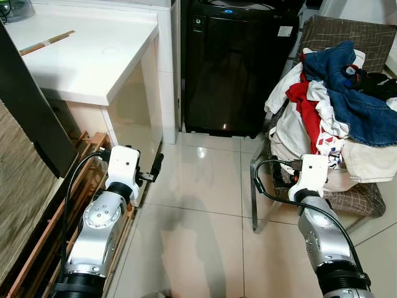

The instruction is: Clothes washing

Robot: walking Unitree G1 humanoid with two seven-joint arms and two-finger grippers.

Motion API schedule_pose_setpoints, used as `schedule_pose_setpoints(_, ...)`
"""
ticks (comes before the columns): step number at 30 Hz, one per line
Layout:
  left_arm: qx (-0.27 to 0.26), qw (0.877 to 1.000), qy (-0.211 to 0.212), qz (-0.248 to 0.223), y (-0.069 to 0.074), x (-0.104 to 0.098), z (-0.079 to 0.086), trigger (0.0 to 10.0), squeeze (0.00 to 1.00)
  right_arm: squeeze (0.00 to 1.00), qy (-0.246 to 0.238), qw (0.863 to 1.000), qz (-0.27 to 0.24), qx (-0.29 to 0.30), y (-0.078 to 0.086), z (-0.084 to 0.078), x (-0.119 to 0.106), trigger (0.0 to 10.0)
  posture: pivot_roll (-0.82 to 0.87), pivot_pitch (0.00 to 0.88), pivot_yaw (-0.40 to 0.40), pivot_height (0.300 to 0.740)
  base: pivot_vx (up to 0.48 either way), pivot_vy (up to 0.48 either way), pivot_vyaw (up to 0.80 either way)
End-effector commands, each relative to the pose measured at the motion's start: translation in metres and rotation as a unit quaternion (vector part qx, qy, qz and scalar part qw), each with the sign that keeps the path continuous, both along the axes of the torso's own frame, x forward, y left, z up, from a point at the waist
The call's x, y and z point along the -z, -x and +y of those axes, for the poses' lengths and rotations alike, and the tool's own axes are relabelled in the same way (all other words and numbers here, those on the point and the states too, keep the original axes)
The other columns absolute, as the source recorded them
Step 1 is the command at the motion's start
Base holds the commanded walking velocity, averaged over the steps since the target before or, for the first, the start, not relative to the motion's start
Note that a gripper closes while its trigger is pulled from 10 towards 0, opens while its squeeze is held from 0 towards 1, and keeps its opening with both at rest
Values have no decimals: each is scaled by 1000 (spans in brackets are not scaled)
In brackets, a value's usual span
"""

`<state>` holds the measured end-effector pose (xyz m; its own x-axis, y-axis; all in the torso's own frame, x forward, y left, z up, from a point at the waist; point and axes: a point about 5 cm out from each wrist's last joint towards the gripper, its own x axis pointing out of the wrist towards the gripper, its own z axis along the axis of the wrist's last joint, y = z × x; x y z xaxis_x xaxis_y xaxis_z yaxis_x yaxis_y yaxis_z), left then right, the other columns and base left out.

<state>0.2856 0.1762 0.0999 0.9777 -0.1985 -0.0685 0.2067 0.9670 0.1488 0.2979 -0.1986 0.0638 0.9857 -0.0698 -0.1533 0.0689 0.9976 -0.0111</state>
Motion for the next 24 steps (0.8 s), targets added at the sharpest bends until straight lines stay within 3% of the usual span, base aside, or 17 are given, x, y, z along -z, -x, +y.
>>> schedule_pose_setpoints(1, 12, 1000, -9, -1, -2, -1, -2, 10000, 0, 0, 0, 1000, 7, 7, 2, -3, 1, 10000, 0, 0, 0, 740, 0, 0, 0)
schedule_pose_setpoints(3, -53, 994, 93, 31, 3, 8, 4, 10000, 0, 0, -53, 998, 9, -24, -7, 10, -1, 10000, -24, 0, -40, 740, 0, 0, 0)
schedule_pose_setpoints(5, -106, 980, 148, 75, 13, 26, 12, 10000, 0, 0, -64, 997, 7, -45, -10, 15, -2, 10000, -20, 0, -42, 740, 0, 0, 0)
schedule_pose_setpoints(11, -112, 981, 128, 88, 27, 37, 16, 10000, 0, 0, -80, 995, 18, -51, -5, 14, 2, 10000, -17, 0, -44, 740, 0, 0, 0)
schedule_pose_setpoints(16, -66, 994, 79, 37, 15, 16, 2, 10000, 0, 0, -81, 994, 17, -69, -6, 18, 3, 10000, -15, 0, -45, 740, 0, 0, 0)
schedule_pose_setpoints(19, -27, 998, 60, 10, 12, 5, -4, 10000, 0, 0, -48, 996, 9, -78, -6, 19, 0, 10000, -15, 0, -44, 740, 289, 0, 0)
schedule_pose_setpoints(24, -11, 999, 36, -2, 7, -3, -1, 10000, 0, 0, -36, 998, 8, -53, 2, 7, 4, 10000, -18, 0, -37, 740, 464, 0, -751)
